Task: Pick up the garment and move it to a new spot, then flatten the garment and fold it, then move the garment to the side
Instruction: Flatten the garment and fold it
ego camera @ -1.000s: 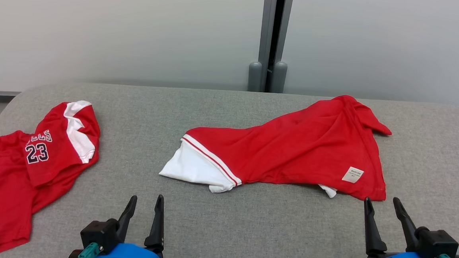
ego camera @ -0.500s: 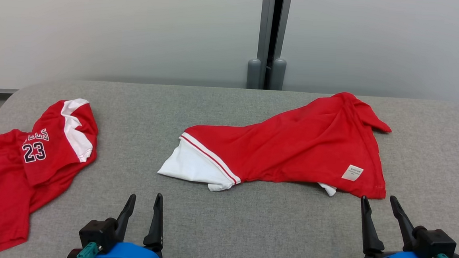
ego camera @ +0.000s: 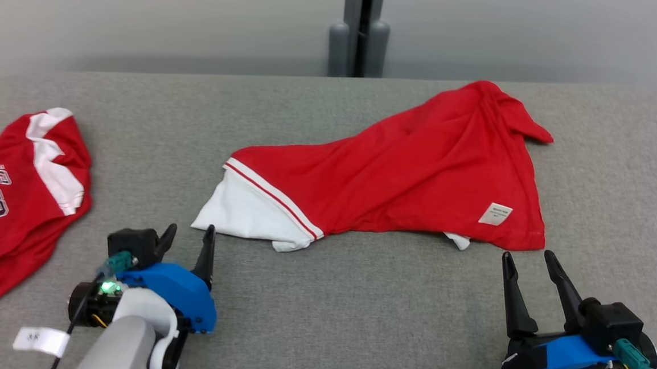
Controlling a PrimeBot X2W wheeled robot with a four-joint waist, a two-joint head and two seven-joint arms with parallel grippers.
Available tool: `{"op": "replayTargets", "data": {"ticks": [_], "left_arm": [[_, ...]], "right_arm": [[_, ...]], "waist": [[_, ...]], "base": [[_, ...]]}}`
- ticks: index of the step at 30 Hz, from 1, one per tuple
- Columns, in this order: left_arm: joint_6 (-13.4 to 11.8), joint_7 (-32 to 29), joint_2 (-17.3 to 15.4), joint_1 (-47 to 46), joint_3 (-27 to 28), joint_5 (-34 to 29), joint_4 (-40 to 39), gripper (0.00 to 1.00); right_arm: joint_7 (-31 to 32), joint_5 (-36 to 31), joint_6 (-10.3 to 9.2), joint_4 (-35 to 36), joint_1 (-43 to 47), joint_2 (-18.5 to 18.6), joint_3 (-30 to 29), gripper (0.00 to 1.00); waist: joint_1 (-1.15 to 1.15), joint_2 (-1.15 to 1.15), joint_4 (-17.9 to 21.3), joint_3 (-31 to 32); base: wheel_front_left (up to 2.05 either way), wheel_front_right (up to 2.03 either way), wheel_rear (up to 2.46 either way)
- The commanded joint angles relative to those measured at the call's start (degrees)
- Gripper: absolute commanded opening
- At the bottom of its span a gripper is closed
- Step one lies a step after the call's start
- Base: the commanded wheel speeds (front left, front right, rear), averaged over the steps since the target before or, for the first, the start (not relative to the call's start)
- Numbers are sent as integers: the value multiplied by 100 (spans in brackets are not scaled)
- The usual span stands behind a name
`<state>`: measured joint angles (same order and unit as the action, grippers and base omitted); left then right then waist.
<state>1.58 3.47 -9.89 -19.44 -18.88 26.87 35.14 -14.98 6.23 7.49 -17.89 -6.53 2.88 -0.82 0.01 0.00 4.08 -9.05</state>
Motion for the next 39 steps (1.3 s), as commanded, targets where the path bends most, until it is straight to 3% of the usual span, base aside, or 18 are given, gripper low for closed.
{"op": "replayTargets", "data": {"ticks": [1, 12, 13, 14, 15, 25, 34, 35, 36, 37, 38, 39], "left_arm": [[5, -59, -41, -147, 38, 11, 100, 100], [158, -267, -65, -798, 29, 139, 1200, 100], [206, -309, -39, -804, 1, 153, 1266, 53], [239, -331, -23, -812, -31, 160, 1324, 37], [265, -339, -7, -832, -66, 159, 1357, 0], [356, 91, 26, -962, -180, 112, 1146, 0], [280, 271, 40, -845, -242, 127, 677, 0], [273, 280, 37, -820, -244, 137, 633, 0], [266, 296, 33, -803, -241, 146, 592, 0], [258, 313, 29, -781, -242, 157, 555, 0], [256, 324, 19, -765, -240, 171, 518, 0], [249, 323, 5, -744, -237, 181, 477, 0]], "right_arm": [[-29, 50, 1, 8, -68, 2, 3, 100], [-29, -47, 1, 42, -201, 2, -103, 100], [-29, -42, 1, 42, -192, 2, -127, 100], [-29, -30, 1, 19, -189, 3, -179, 100], [-29, -32, 1, -18, -201, 3, -243, 100], [559, -639, 1, -855, -1100, -2, -1030, 100], [1317, -752, 1, -2575, -2078, 6, -1372, 100], [1291, -740, 1, -2687, -2120, 5, -1376, 85], [1264, -682, 1, -2786, -2151, 4, -1370, 50], [1220, -628, 1, -2876, -2161, 4, -1365, 47], [1158, -581, 1, -2946, -2169, 4, -1346, 15], [1074, -518, 1, -3002, -2195, 4, -1321, 0]], "waist": [[-1, 0, 34, -46], [-1, 0, 373, -331], [-1, 0, 383, -332], [-1, 0, 388, -333], [-1, 0, 387, -335], [-1, 0, 189, -356], [-1, 0, -167, -447], [-1, 0, -185, -446], [-1, 0, -199, -443], [-1, 0, -211, -434], [-1, 0, -217, -425], [-1, 0, -219, -414]], "base": [[0, 0, 0], [0, 0, 0], [0, 0, 0], [0, 0, 0], [0, 0, 0], [0, 0, 0], [0, 0, 0], [0, 0, 0], [0, 0, 0], [0, 0, 0], [0, 0, 0], [0, 0, 0]]}}
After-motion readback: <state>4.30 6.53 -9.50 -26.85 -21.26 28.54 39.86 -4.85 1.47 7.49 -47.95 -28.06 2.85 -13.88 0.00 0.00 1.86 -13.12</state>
